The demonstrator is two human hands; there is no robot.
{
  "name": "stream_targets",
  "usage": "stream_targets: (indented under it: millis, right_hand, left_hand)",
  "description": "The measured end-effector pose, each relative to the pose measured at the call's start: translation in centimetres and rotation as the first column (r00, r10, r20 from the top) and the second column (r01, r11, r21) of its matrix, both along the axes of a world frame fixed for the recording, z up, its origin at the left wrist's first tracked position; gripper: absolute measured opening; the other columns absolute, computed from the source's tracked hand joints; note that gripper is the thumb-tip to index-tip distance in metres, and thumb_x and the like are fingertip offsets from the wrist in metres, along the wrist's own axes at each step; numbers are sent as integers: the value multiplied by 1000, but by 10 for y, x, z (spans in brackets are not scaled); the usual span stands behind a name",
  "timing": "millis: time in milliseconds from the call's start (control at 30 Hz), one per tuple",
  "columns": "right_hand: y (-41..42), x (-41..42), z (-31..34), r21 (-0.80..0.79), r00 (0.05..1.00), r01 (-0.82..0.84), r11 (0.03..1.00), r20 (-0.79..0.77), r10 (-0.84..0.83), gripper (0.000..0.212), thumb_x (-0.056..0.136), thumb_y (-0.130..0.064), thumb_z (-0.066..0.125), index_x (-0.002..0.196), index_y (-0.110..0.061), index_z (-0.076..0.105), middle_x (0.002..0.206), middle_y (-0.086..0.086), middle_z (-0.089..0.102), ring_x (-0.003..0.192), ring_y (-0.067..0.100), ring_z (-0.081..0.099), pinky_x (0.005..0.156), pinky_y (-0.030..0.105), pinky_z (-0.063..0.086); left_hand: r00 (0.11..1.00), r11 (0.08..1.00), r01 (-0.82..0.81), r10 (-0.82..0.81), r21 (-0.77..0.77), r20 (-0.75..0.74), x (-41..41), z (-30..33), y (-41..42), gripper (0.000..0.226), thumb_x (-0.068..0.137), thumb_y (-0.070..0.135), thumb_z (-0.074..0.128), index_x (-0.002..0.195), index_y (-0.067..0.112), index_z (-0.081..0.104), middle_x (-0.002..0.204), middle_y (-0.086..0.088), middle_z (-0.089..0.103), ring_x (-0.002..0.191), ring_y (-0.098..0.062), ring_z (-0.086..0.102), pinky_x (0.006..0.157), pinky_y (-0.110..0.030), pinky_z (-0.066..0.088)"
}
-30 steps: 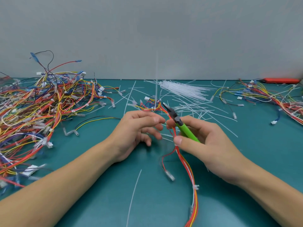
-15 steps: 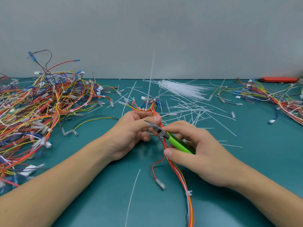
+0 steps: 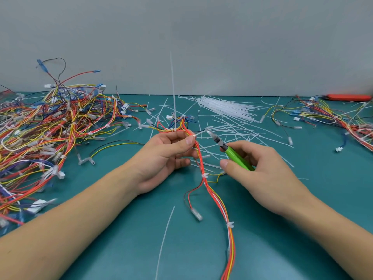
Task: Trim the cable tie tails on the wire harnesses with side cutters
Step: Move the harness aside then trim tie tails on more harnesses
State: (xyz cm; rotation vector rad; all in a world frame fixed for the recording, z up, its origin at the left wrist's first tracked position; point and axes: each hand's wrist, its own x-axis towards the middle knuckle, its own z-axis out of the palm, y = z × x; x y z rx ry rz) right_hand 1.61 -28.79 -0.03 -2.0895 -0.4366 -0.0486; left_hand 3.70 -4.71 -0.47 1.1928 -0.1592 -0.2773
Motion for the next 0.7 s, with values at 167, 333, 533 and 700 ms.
stream_targets:
  millis: [167, 333, 533, 700]
  right_hand:
    - [0, -1, 1, -45, 1000, -18, 999, 12, 19, 11, 92, -40, 74, 101, -40, 69, 83, -10, 66, 75, 15, 58, 68, 21, 47]
    - [0, -1, 3, -59, 1000, -28, 998, 10, 29, 10, 92, -38, 73, 100, -33, 71, 82, -9, 66, 76, 16, 57, 70, 22, 46]
    - [1, -3, 4, -94, 998, -55, 994, 6, 56, 12, 91, -42, 72, 97, -32, 70, 79, -7, 61, 73, 17, 53, 65, 20, 42]
    - [0, -2, 4, -99, 998, -51, 994, 27, 54, 15, 91, -42, 71, 99, -30, 70, 75, -12, 60, 72, 16, 53, 64, 20, 42]
  left_hand:
    - [1000, 1000, -3, 3, 1, -2, -1, 0, 0, 16, 78, 24, 81, 91, 20, 73, 92, -1, 72, 79, -13, 70, 64, -22, 53]
    - [1000, 1000, -23, 23, -8, 7, -1, 0, 0, 5, 85, 18, 72, 88, 21, 75, 94, -2, 69, 78, -13, 67, 64, -22, 52]
    - [999, 999, -36, 36, -5, 14, -2, 0, -1, 6, 85, 17, 72, 90, 18, 74, 90, -1, 69, 77, -13, 67, 63, -22, 52]
    - [998, 999, -22, 20, 32, 58, -4, -1, -3, 10, 80, 20, 79, 90, 19, 77, 89, 1, 71, 75, -11, 67, 64, -20, 53]
